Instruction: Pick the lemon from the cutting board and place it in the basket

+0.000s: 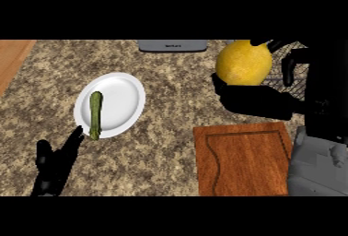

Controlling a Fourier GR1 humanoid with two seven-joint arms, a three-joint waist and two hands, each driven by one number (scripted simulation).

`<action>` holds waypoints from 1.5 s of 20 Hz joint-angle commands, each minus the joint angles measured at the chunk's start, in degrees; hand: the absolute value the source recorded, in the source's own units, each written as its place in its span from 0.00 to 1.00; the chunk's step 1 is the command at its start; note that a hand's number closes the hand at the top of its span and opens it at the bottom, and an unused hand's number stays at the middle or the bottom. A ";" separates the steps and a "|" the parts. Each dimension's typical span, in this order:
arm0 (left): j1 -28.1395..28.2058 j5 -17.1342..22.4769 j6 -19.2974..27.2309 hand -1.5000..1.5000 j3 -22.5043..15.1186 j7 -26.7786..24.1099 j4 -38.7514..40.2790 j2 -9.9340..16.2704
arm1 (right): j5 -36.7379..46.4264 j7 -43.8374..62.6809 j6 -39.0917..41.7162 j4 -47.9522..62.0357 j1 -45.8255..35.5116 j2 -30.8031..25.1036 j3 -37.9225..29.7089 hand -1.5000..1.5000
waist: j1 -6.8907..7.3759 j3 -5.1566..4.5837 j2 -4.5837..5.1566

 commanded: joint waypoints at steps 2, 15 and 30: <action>-0.80 -0.19 0.46 0.50 -0.26 3.68 2.68 -0.98 | -4.95 4.27 7.45 4.58 -10.38 -5.10 -10.64 1.00 | 0.05 -0.52 0.40; 2.76 0.11 -2.63 0.50 0.85 0.75 1.88 -0.68 | -8.39 -16.79 0.42 27.57 -6.88 -12.02 -17.47 1.00 | 0.96 -0.48 0.63; -1.55 -2.64 -0.33 0.50 0.58 3.20 3.88 -3.55 | -19.00 -34.04 -8.90 46.26 -5.44 -11.62 -27.89 1.00 | 0.53 -0.47 0.61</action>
